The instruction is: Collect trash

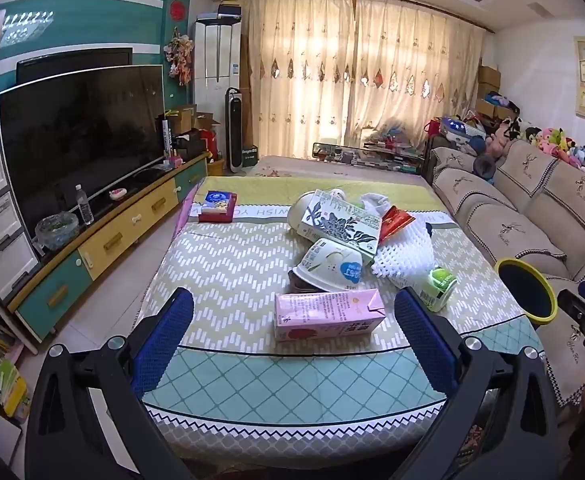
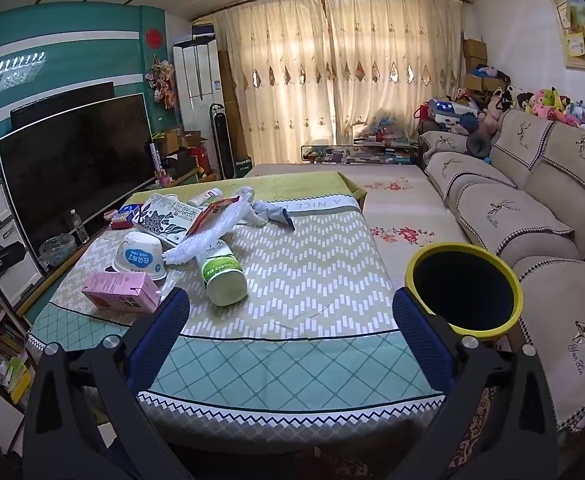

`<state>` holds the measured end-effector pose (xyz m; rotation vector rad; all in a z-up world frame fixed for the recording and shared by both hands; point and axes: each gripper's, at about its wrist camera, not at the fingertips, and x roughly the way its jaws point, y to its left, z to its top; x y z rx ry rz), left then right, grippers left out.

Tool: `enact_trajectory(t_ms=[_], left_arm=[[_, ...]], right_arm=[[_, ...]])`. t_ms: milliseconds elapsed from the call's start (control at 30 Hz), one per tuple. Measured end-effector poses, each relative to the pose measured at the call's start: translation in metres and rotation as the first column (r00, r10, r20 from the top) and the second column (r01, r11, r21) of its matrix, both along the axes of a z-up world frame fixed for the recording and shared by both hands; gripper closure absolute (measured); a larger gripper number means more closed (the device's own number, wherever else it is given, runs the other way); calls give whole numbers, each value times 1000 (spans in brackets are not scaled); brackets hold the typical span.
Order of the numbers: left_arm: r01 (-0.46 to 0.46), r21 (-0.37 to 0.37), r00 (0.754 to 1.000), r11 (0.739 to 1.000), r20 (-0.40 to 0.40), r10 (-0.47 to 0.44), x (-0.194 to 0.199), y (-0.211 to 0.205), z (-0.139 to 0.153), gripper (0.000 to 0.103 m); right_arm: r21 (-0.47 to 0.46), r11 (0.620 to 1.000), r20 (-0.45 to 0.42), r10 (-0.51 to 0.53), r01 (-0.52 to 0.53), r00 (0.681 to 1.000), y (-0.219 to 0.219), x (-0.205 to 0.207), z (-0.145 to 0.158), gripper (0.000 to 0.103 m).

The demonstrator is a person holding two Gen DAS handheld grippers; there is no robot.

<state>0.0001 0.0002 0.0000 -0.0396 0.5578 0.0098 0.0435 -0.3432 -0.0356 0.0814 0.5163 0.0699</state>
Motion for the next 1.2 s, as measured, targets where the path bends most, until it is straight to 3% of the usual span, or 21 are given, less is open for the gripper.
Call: enact_trajectory(t_ms=[1200], left_arm=[[28,-8,999,1000,14,-28,-1,-5,4,4]], right_arm=[[7,1000,-7,3,-3,1000,1,5,-3,6]])
